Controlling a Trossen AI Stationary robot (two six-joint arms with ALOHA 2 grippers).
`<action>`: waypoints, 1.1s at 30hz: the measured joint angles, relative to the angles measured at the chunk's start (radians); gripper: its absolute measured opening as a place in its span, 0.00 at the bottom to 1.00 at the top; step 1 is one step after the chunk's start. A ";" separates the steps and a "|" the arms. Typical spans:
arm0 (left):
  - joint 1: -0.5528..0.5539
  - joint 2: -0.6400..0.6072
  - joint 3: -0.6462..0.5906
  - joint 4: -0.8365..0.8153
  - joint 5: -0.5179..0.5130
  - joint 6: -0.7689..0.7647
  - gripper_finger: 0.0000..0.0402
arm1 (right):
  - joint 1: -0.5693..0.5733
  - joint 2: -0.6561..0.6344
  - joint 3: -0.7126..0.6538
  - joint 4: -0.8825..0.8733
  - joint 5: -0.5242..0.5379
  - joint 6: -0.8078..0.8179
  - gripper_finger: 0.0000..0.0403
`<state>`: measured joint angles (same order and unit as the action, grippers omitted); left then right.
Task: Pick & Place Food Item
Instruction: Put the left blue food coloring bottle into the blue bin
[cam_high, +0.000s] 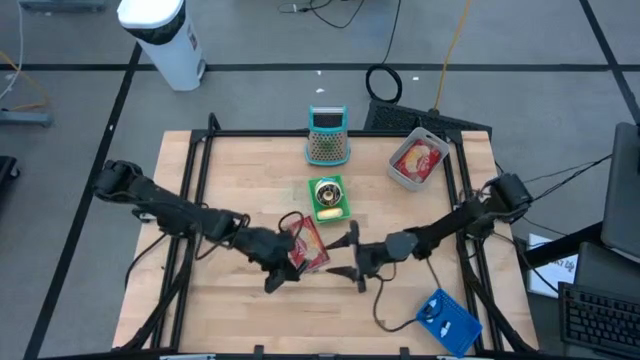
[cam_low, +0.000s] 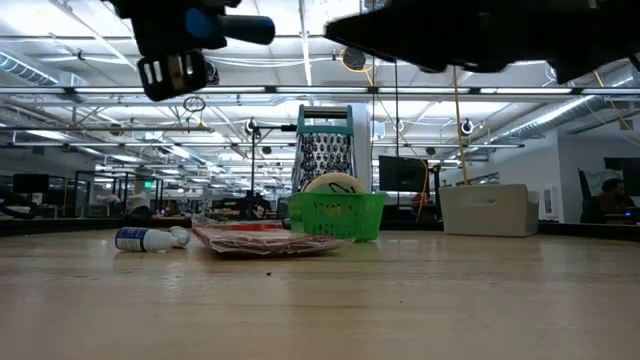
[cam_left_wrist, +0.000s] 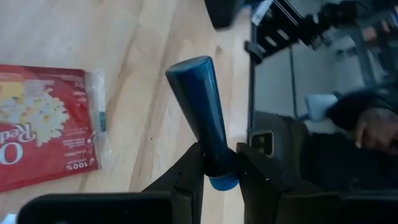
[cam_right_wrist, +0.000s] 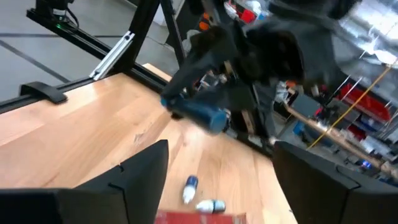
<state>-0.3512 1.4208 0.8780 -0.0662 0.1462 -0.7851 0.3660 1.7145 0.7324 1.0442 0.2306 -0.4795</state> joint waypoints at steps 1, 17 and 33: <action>0.014 0.001 0.000 -0.002 0.038 0.010 0.20 | 0.000 0.020 0.022 0.002 0.000 -0.017 0.69; 0.176 0.033 0.001 -0.001 0.395 0.136 0.20 | -0.072 0.119 0.196 -0.138 -0.157 -0.039 0.66; 0.251 0.033 0.001 0.076 0.456 0.125 0.20 | -0.079 0.119 0.215 -0.169 -0.154 -0.083 0.59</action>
<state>-0.1003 1.4536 0.8791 0.0095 0.6025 -0.6597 0.2869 1.8332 0.9470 0.8748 0.0763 -0.5621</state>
